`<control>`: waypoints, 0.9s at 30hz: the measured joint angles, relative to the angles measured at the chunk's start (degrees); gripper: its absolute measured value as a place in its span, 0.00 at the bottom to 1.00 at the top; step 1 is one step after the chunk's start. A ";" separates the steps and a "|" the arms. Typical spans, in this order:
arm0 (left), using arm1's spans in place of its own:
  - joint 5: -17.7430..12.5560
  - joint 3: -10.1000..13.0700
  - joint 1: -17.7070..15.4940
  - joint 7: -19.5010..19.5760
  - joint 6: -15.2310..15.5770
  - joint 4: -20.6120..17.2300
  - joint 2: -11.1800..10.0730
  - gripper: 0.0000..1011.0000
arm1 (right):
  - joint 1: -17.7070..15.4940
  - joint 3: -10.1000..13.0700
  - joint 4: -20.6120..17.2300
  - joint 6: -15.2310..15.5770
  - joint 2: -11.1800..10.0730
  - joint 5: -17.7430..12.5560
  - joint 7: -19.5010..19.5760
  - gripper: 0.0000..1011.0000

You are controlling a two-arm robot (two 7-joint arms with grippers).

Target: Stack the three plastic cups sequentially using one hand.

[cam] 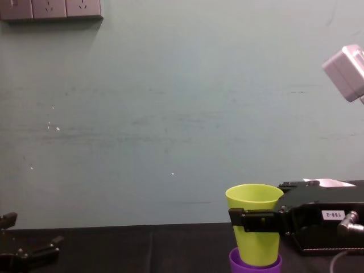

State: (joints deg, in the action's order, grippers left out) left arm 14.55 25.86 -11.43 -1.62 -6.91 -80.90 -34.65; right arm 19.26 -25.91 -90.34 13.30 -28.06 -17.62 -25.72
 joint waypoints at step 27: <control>0.00 0.00 0.00 0.00 0.00 0.00 0.00 1.00 | -0.32 0.03 3.69 -2.83 1.72 1.80 -0.02 0.73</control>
State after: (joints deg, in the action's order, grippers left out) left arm 14.55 25.86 -11.43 -1.62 -6.91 -80.90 -34.65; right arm 18.94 -25.88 -86.65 10.48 -26.34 -15.83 -25.74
